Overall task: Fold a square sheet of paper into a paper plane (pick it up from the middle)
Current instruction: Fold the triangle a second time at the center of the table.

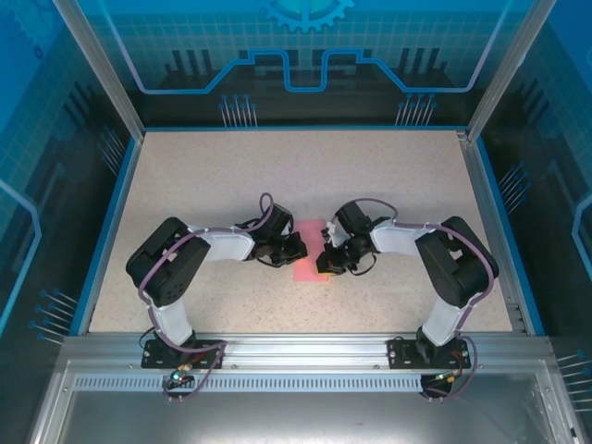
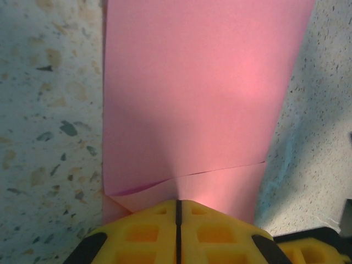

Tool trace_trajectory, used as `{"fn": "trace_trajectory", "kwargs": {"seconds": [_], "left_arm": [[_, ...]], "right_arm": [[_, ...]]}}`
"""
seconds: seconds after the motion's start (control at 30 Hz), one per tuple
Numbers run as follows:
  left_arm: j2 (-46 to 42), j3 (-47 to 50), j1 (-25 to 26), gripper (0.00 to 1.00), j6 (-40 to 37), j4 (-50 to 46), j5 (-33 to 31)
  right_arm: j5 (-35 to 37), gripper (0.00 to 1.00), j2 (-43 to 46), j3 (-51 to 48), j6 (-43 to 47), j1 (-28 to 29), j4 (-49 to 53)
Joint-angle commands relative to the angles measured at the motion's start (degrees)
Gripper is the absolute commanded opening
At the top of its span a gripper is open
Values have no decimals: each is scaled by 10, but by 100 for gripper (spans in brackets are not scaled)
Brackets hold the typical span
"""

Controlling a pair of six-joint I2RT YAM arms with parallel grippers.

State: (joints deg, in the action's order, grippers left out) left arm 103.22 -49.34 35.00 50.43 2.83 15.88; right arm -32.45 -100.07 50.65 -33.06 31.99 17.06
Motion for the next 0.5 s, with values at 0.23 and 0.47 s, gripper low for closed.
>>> {"fn": "trace_trajectory", "kwargs": {"seconds": [0.23, 0.47], "left_arm": [[10, 6, 1, 9, -18, -39, -25], [12, 7, 1, 8, -14, -35, -25]], "right_arm": [[20, 7, -54, 69, -21, 20, 10], [44, 7, -76, 55, -7, 12, 27]]}}
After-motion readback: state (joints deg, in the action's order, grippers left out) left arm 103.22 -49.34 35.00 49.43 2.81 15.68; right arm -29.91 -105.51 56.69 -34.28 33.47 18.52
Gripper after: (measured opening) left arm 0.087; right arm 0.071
